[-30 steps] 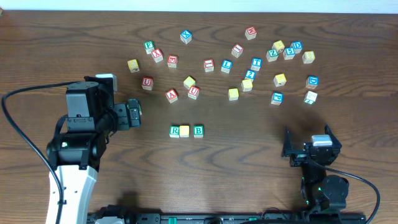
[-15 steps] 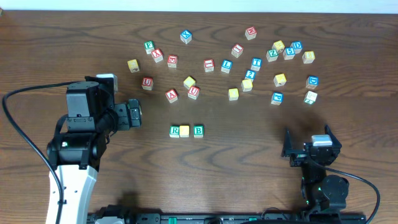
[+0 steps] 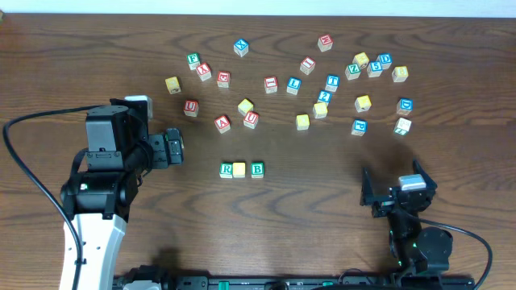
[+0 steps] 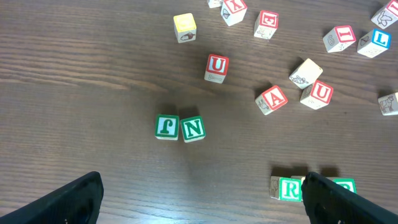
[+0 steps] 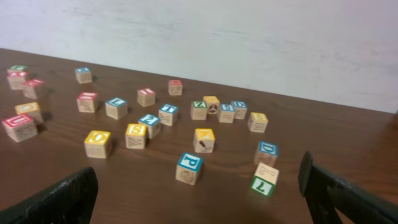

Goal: Spell out ROBOT
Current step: 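Move the right gripper over the yellow O block in the cluster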

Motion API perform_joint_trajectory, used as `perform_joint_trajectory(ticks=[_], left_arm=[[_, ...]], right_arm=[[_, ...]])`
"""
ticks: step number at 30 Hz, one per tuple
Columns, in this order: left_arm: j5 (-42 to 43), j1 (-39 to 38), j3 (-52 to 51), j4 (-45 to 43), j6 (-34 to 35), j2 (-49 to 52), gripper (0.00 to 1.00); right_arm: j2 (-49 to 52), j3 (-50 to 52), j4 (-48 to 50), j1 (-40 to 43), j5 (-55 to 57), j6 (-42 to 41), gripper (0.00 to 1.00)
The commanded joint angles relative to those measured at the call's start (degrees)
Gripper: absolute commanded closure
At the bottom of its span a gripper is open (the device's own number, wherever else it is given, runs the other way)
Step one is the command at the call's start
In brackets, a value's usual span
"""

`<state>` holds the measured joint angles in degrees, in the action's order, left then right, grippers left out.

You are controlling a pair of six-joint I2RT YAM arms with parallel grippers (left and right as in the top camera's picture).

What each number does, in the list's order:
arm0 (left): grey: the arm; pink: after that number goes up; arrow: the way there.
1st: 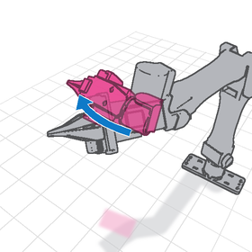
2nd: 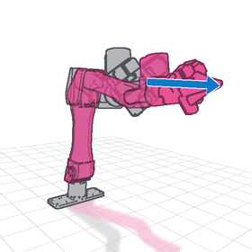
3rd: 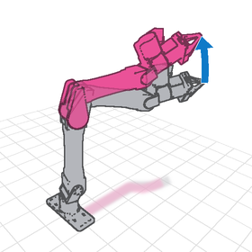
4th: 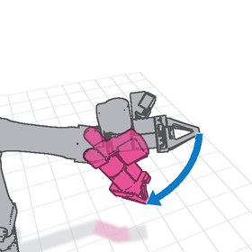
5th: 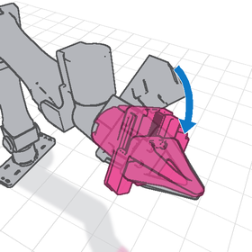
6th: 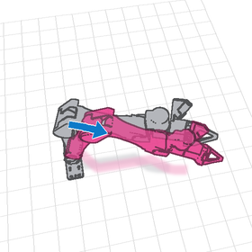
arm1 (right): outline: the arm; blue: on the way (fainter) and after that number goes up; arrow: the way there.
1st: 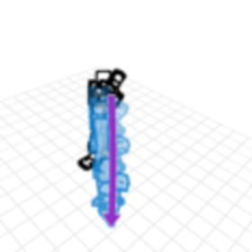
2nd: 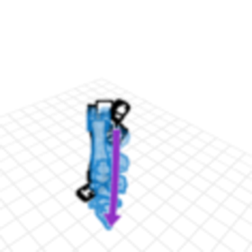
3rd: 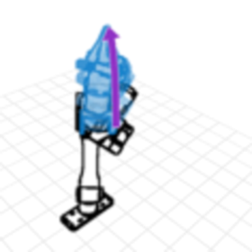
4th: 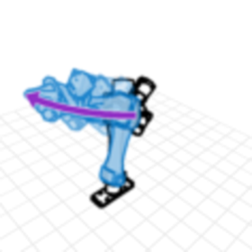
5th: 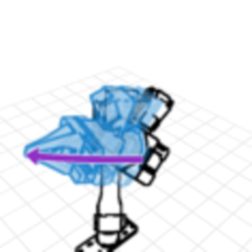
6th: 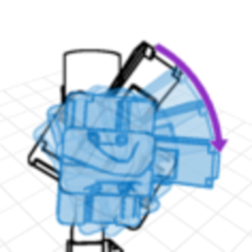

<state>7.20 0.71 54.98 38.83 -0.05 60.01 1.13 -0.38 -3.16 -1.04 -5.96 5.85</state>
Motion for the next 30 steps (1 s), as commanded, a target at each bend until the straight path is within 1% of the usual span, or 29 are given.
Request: perform_joint_trajectory(ticks=[1,3,5,7,8,9,10,11,12,13,14,17,18,20,21,24,30], left_arm=[[0.3,0.3,-0.2,0.2,-0.8,0.2,0.00],[0.3,0.3,-0.2,0.2,-0.8,0.2,0.00],[0.3,0.3,-0.2,0.2,-0.8,0.2,0.00],[0.3,0.3,-0.2,0.2,-0.8,0.2,0.00],[0.3,0.3,-0.2,0.2,-0.8,0.2,0.00],[0.3,0.3,-0.2,0.2,-0.8,0.2,0.00],[0.3,0.3,-0.2,0.2,-0.8,0.2,0.00],[0.3,0.3,-0.2,0.2,-0.8,0.2,0.00],[0.3,0.3,-0.2,0.2,-0.8,0.2,0.00],[0.3,0.3,-0.2,0.2,-0.8,0.2,0.00],[0.3,0.3,-0.2,0.2,-0.8,0.2,0.00],[0.3,0.3,-0.2,0.2,-0.8,0.2,0.00],[0.3,0.3,-0.2,0.2,-0.8,0.2,0.00],[0.3,0.3,-0.2,0.2,-0.8,0.2,0.00],[0.3,0.3,-0.2,0.2,-0.8,0.2,0.00],[0.3,0.3,-0.2,0.2,-0.8,0.2,0.00],[0.3,0.3,-0.2,0.2,-0.8,0.2,0.00]], right_arm=[[-0.1,0.0,5.4,-0.1,-7.2,-4.6,0.01],[0.0,-1.6,8.2,-0.2,-8.3,-5.7,0.01],[1.3,-5.6,5.3,-0.1,-7.5,-4.8,0.01],[5.4,-10.8,1.3,-0.1,-7.5,-2.2,0.01],[9.2,-14.1,-0.2,-0.1,-7.5,-1.0,0.01],[15.6,-18.9,-1.8,-0.1,-8.0,-0.4,0.01],[19.3,-21.8,-2.9,-0.1,-8.3,-0.4,0.01],[26.3,-27.6,-5.7,-0.1,-9.6,-0.4,0.00],[34.0,-34.6,-9.9,-0.2,-11.4,-0.5,0.01],[38.3,-38.9,-12.9,-0.2,-12.3,-0.5,0.01],[47.0,-48.6,-20.9,-0.2,-13.6,-0.5,0.01],[60.8,-66.0,-36.6,-0.2,-14.1,-0.3,0.01],[67.8,-75.3,-44.7,-0.2,-14.1,0.6,0.01],[75.5,-85.6,-53.1,-0.4,-14.1,2.0,0.01],[78.4,-89.6,-55.5,-0.5,-14.1,2.0,0.01],[84.3,-96.4,-57.0,-0.7,-16.5,0.2,0.01],[85.9,-97.0,-55.0,-0.7,-18.5,-0.3,0.01]])
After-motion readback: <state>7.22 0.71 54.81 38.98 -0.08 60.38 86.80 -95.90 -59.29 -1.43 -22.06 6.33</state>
